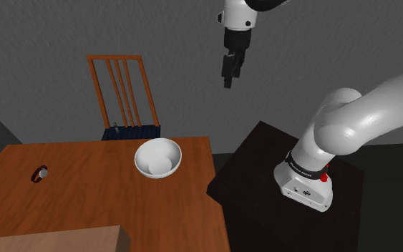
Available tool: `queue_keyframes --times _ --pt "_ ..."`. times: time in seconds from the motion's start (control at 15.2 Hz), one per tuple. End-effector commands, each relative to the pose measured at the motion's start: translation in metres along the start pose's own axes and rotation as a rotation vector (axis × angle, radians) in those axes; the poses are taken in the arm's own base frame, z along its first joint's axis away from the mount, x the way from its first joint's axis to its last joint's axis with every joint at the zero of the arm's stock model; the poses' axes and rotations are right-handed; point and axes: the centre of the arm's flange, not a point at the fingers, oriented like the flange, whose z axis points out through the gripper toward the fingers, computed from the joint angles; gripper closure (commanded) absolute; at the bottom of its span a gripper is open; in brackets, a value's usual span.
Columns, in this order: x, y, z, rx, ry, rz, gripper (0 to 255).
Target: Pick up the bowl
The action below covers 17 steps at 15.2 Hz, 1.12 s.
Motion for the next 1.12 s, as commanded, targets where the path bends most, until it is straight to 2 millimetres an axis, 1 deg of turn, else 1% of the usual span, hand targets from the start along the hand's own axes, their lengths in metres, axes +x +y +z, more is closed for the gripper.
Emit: queue_keyframes --times 0.0,0.53,1.06 --pt "0.020 -0.002 0.020 0.007 -0.002 -0.009 0" --pt "0.093 -0.019 0.096 0.035 -0.016 -0.046 0" --pt "0.164 -0.040 0.173 0.064 -0.030 -0.082 0"
